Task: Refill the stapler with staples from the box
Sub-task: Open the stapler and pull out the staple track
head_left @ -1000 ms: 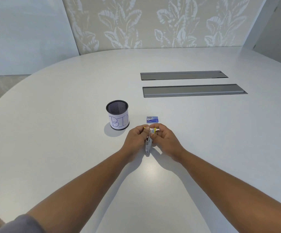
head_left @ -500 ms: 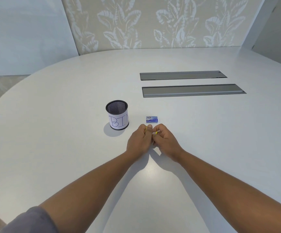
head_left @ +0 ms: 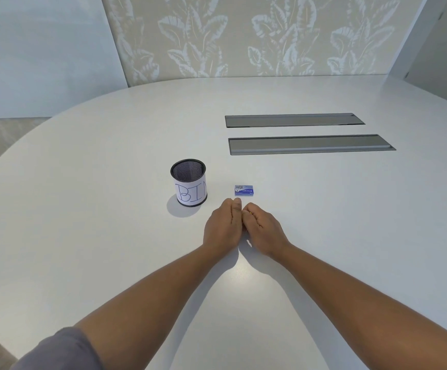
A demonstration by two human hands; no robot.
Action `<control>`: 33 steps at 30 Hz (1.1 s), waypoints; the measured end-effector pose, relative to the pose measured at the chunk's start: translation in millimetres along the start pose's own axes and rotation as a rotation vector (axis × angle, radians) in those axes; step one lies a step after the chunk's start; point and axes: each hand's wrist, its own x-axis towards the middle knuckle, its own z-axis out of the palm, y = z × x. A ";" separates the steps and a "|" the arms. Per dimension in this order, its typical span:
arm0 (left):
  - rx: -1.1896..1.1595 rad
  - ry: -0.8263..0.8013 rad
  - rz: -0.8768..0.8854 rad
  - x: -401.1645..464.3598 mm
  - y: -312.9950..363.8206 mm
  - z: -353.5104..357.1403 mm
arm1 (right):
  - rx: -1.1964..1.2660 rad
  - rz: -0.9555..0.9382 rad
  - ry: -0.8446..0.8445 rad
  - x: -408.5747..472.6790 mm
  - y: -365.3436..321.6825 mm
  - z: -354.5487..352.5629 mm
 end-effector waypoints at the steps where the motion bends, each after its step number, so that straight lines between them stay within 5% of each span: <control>1: -0.001 0.009 -0.006 -0.1 0.4 0.6 | -0.009 -0.003 0.008 -0.6 0.2 0.2; 18: -0.174 0.204 -0.156 11.3 3.9 1.3 | 0.031 -0.048 0.104 -6.9 4.2 -0.4; 33: -0.700 -0.018 -0.253 7.3 -0.8 -12.8 | 0.094 -0.081 0.063 -8.0 1.1 -2.1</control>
